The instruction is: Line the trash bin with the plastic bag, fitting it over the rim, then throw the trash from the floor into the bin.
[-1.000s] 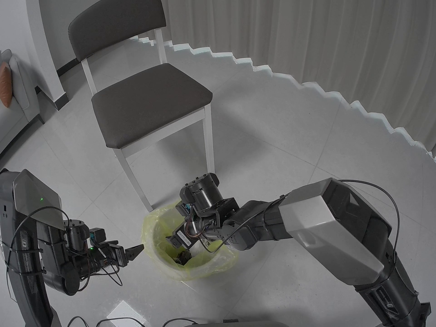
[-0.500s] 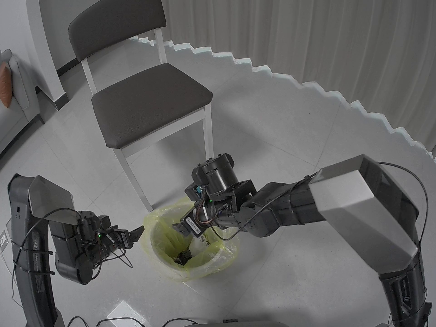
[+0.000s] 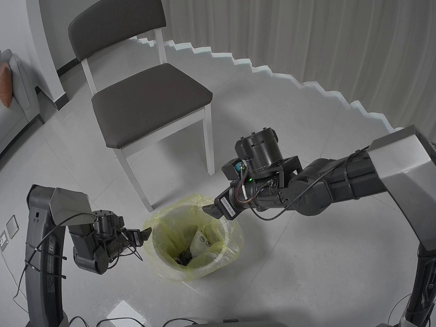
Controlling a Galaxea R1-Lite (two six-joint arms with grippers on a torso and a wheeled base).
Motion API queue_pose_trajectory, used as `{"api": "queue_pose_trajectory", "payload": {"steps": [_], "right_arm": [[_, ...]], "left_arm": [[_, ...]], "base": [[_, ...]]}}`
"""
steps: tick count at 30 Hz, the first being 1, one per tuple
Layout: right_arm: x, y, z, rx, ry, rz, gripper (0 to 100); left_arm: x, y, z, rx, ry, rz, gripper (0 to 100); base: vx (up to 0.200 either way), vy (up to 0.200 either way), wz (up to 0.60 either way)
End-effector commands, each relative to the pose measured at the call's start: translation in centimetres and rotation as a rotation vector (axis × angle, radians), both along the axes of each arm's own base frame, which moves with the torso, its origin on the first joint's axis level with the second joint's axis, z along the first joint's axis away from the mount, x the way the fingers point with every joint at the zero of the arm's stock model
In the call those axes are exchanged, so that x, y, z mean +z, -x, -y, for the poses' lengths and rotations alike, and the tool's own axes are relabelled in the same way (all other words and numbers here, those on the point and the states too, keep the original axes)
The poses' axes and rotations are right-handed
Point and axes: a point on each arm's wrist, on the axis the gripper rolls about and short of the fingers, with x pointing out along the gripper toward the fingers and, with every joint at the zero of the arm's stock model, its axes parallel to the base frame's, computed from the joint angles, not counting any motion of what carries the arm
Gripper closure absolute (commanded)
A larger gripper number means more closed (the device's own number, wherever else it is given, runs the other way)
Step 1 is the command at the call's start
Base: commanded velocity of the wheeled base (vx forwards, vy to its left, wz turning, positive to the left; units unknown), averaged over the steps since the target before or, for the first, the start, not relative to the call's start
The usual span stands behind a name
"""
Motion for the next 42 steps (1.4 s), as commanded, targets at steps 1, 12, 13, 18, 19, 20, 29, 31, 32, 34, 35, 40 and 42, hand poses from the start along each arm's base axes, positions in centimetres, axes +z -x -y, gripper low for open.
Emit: {"api": "queue_pose_trajectory", "payload": {"steps": [1,12,13,18,19,20,29,31,32,34,35,40,42], "right_arm": [[1.4,1.1,1.3,-0.005,-0.006,0.008,0],[1.0,1.0,2.1,-0.015,-0.007,0.014,0],[1.2,1.0,2.1,-0.016,-0.009,0.016,0],[1.8,0.8,3.2,-0.042,-0.017,0.021,0],[1.9,0.8,3.5,-0.048,-0.019,0.020,0],[2.1,1.0,3.8,-0.053,-0.019,0.020,0],[6.3,3.1,10.2,-0.169,-0.057,0.067,0],[7.2,3.9,12.3,-0.209,-0.064,0.081,0],[7.6,4.4,13.4,-0.230,-0.069,0.085,0],[8.0,5.4,15.4,-0.271,-0.071,0.088,0],[8.1,6.1,16.3,-0.293,-0.071,0.085,0],[8.1,9.6,20.3,-0.381,-0.077,0.092,0],[8.3,12.1,22.4,-0.434,-0.092,0.120,0]], "left_arm": [[1.4,-1.8,0.4,-0.018,-0.067,-0.017,0],[2.4,-2.1,0.4,0.019,-0.108,0.013,0],[2.5,-2.0,0.3,0.020,-0.106,0.012,0],[4.4,0.1,0.0,-0.011,-0.069,0.011,0],[4.9,0.6,-0.2,-0.012,-0.056,0.012,0],[5.5,1.0,-0.4,-0.012,-0.043,0.019,0],[12.3,5.4,-1.5,-0.067,0.018,0.122,0],[13.8,6.3,-1.8,-0.078,0.024,0.155,0],[14.4,6.8,-1.8,-0.087,0.027,0.169,0],[15.5,7.8,-1.9,-0.092,0.027,0.194,0],[16.1,8.4,-2.0,-0.092,0.027,0.208,0],[18.3,10.7,-2.3,-0.118,0.037,0.272,0],[19.8,12.1,-2.5,-0.123,0.035,0.320,0]], "base": [[0.000,0.000,0.00],[0.000,0.000,0.00],[0.000,0.000,0.00],[0.000,0.000,0.00],[0.000,0.000,0.00],[0.000,0.000,0.00],[0.000,0.000,0.00],[0.000,0.000,0.00],[0.000,0.000,0.00],[0.000,0.000,0.00],[0.000,0.000,0.00],[0.000,0.000,0.00],[0.000,0.000,0.00]]}}
